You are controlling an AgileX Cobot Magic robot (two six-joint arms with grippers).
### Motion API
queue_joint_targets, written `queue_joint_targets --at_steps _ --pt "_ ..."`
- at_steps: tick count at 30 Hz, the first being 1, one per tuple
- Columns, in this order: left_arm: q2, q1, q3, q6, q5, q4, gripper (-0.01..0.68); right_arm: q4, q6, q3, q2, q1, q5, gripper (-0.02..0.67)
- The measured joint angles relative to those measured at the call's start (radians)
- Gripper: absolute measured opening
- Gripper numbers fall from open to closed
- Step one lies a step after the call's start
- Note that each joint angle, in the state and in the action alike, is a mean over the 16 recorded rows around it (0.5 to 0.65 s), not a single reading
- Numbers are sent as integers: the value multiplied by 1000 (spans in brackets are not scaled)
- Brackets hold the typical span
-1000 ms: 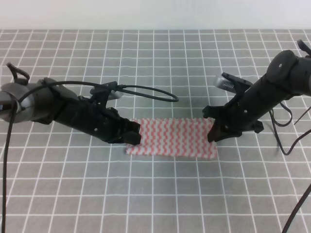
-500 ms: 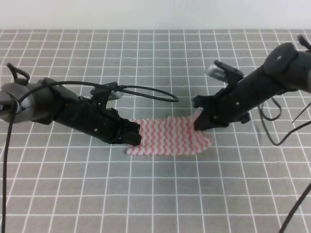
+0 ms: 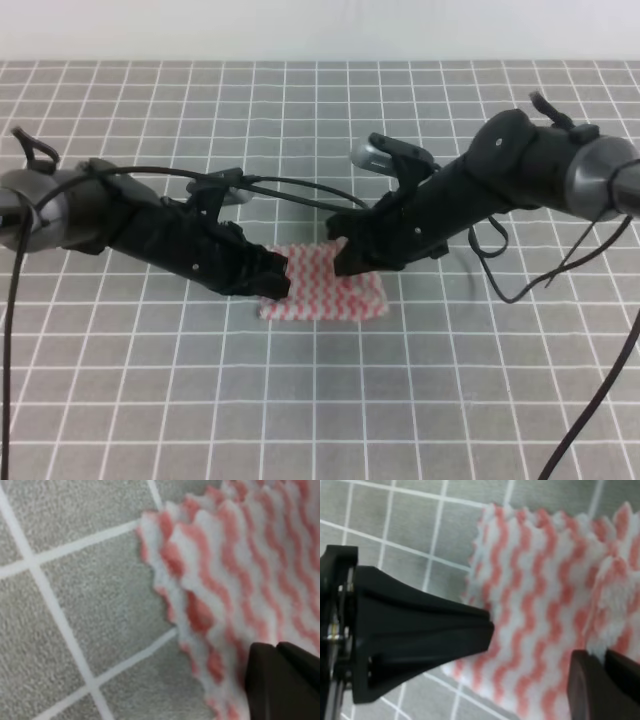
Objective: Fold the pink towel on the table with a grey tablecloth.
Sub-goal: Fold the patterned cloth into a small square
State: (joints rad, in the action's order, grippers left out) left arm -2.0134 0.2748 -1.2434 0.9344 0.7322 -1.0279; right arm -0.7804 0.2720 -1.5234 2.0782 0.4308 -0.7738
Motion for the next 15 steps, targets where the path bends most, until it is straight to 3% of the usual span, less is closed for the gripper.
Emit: queue_joint_targets --at_steps 15 --pt "34 -27 1 20 18 43 -3 -28 -10 -94 27 37 -15 -13"
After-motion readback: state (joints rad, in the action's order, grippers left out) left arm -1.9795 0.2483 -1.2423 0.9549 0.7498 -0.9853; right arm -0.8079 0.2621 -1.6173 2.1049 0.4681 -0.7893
